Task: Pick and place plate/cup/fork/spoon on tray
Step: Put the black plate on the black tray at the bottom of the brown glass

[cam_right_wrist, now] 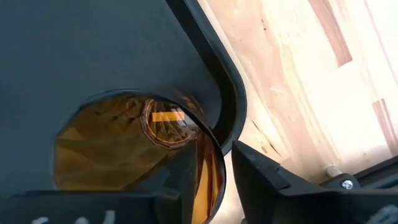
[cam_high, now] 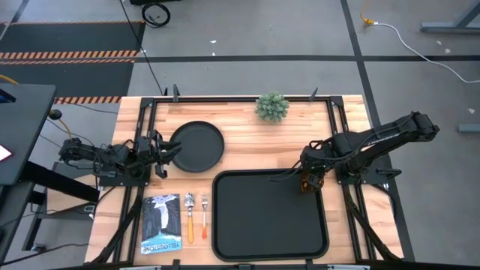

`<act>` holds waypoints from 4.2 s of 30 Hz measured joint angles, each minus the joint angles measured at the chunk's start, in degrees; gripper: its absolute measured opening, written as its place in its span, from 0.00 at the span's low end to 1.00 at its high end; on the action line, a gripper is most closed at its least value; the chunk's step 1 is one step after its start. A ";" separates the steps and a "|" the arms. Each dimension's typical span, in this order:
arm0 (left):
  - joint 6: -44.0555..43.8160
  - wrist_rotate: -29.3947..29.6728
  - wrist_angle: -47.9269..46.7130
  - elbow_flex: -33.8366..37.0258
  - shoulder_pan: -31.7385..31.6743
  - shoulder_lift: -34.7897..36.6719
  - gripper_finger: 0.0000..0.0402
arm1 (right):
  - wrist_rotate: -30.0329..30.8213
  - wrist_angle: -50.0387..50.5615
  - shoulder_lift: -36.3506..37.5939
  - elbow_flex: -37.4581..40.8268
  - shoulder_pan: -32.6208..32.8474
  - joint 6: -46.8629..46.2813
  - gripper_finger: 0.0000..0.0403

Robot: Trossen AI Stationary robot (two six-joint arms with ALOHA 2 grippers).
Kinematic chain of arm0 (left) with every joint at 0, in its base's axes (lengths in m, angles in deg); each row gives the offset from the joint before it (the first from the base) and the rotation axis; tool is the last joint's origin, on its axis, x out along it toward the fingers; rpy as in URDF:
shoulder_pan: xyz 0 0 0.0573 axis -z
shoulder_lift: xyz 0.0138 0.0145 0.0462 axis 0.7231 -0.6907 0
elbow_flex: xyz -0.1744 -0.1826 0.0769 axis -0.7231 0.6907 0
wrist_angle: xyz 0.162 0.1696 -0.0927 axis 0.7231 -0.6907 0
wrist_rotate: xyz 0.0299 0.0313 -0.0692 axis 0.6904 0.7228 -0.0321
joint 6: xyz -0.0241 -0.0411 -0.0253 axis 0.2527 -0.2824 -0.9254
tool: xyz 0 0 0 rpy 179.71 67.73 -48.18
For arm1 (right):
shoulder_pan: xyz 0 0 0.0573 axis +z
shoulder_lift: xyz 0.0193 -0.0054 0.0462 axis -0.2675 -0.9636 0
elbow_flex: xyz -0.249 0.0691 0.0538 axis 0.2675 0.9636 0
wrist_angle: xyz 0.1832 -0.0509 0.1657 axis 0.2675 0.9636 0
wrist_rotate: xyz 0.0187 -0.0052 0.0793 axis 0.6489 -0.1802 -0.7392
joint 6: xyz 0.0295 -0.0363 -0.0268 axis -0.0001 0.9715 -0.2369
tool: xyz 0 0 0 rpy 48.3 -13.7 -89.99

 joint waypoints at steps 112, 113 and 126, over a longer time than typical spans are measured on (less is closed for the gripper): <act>-0.20 -48.72 -48.08 -44.66 -74.83 -81.15 0.36 | -12.11 -71.46 -21.24 -1.41 -19.69 42.53 0.40; 0.80 -48.44 -48.63 -44.68 -75.09 -81.15 0.36 | -12.11 -71.48 -21.24 -1.41 -19.69 42.53 0.40; 4.81 -45.22 -52.53 -44.68 -74.08 -84.74 0.36 | -12.11 -71.87 -21.22 -1.41 -19.63 41.89 0.40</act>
